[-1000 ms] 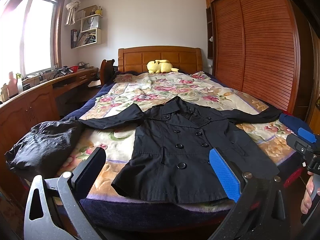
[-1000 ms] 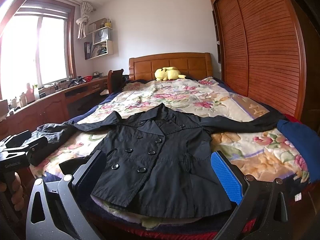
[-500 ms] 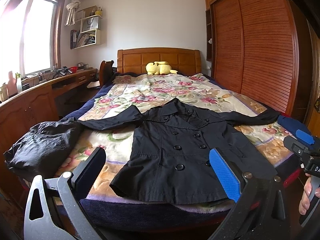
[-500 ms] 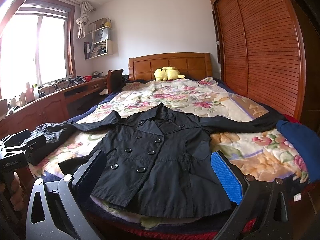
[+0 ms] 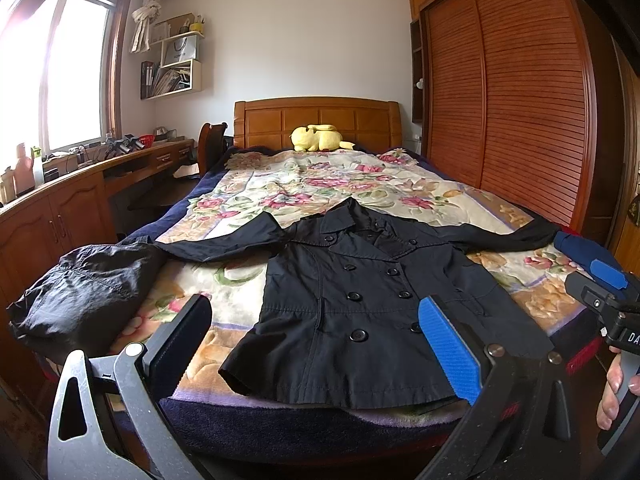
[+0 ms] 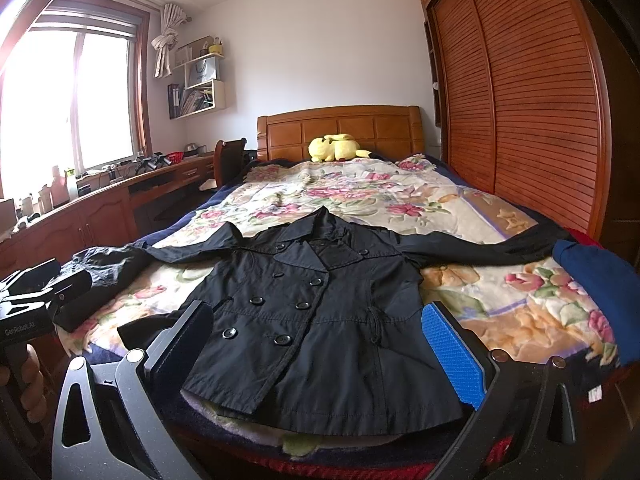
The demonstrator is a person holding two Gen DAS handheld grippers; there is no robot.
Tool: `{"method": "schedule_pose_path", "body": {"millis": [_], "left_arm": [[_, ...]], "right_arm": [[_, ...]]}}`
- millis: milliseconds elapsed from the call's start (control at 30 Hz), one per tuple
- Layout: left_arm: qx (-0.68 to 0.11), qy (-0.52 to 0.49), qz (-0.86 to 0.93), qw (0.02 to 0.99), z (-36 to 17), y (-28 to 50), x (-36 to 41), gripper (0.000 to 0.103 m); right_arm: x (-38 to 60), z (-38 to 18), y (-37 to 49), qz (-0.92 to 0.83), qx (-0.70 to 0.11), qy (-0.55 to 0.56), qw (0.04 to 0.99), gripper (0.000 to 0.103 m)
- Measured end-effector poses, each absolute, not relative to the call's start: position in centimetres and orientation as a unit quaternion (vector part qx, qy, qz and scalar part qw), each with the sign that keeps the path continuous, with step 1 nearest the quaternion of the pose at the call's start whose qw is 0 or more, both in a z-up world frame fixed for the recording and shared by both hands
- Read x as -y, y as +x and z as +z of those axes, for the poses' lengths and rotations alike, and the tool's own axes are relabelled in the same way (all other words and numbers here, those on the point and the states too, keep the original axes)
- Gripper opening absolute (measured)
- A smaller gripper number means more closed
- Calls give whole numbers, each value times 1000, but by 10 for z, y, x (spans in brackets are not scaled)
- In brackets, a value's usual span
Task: Fold large clothes
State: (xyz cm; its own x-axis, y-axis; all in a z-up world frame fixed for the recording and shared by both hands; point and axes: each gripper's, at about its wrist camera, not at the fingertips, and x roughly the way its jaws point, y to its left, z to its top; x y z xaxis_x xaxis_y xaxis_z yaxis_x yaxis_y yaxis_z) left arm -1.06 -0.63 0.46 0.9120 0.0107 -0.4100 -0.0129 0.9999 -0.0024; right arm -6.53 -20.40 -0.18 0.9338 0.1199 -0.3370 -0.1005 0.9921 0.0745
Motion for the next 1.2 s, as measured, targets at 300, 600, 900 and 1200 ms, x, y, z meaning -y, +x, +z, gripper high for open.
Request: {"method": "schedule_pose_path", "body": {"millis": [300, 600, 900, 1200], "left_arm": [[-209, -3, 6, 978, 3, -11, 6, 103], [-208, -3, 7, 978, 7, -11, 8, 103], [-207, -3, 5, 978, 9, -11, 10, 103], [-209, -4, 5, 978, 8, -10, 9, 103]], "right_arm": [[204, -2, -65, 56, -172, 28, 983, 103], [205, -2, -66, 56, -169, 28, 984, 103], [205, -3, -66, 58, -170, 29, 983, 103], [205, -3, -65, 58, -172, 27, 983, 103]]}}
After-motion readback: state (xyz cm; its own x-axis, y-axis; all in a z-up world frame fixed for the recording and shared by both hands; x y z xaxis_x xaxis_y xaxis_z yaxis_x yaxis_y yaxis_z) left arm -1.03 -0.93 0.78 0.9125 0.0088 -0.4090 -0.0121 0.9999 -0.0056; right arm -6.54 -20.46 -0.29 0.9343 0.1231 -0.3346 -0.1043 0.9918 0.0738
